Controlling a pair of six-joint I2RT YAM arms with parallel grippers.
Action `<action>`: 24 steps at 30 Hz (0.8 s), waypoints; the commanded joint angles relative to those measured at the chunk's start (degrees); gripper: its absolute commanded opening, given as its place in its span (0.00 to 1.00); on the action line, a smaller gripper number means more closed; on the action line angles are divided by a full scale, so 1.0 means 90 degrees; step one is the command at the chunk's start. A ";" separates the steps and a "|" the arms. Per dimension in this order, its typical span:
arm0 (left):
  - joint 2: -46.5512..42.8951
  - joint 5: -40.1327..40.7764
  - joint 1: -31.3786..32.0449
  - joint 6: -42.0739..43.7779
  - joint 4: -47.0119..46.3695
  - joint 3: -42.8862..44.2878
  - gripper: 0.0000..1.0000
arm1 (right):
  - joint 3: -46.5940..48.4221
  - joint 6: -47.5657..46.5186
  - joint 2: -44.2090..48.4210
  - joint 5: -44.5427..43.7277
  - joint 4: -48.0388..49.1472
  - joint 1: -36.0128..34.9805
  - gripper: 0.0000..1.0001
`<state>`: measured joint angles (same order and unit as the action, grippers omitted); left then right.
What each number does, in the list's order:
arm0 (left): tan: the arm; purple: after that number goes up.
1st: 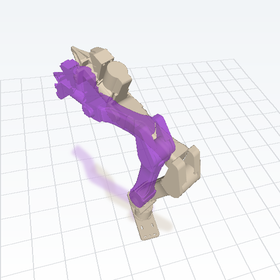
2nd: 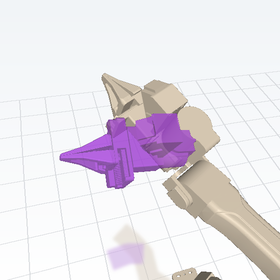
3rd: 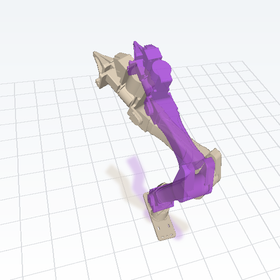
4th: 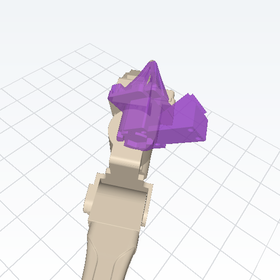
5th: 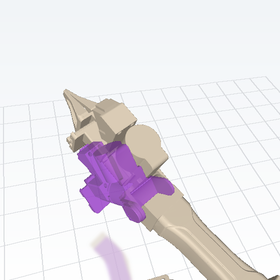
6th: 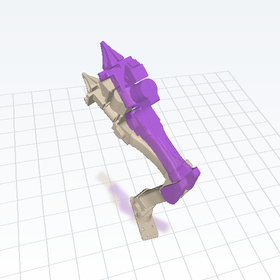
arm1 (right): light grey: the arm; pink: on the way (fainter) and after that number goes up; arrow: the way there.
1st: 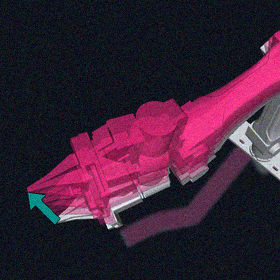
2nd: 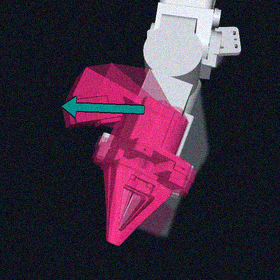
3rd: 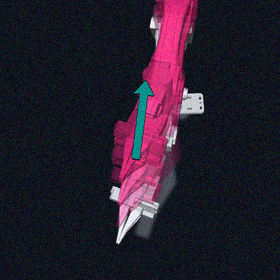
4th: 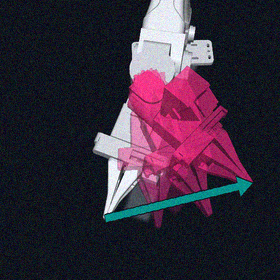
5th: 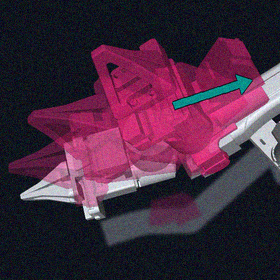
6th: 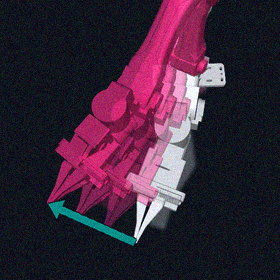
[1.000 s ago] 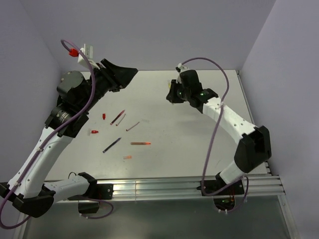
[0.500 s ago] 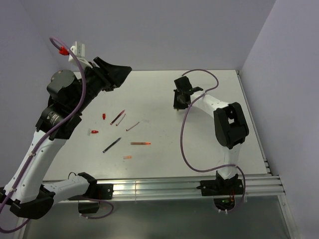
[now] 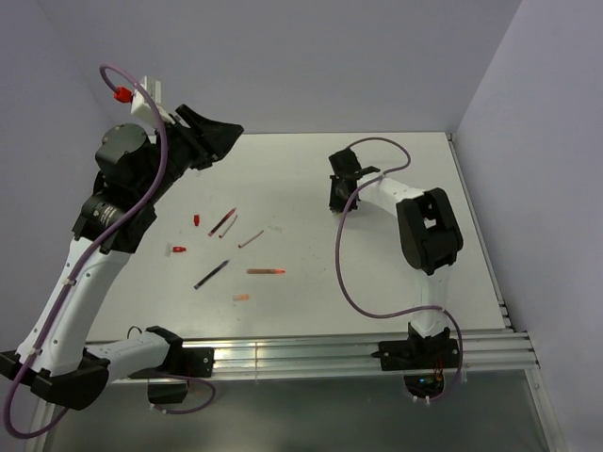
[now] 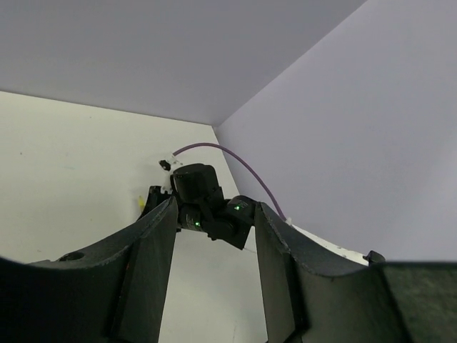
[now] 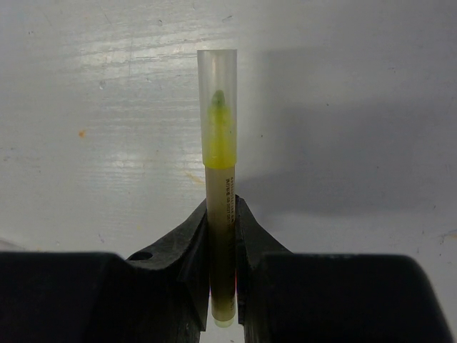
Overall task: Insert the pens into the pen caps
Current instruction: Place the pen at the center of the board.
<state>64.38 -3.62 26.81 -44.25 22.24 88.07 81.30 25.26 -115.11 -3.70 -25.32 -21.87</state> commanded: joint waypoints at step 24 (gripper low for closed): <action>0.0268 -0.0867 -0.0683 -0.0045 -0.0137 -0.0723 0.51 | 0.0401 -0.0160 -0.0257 -0.0321 -0.0146 0.0047 0.36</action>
<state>66.70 -9.85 21.30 -45.71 22.15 82.30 82.98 24.38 -117.73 -4.99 -26.15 -21.87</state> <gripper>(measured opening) 0.513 0.354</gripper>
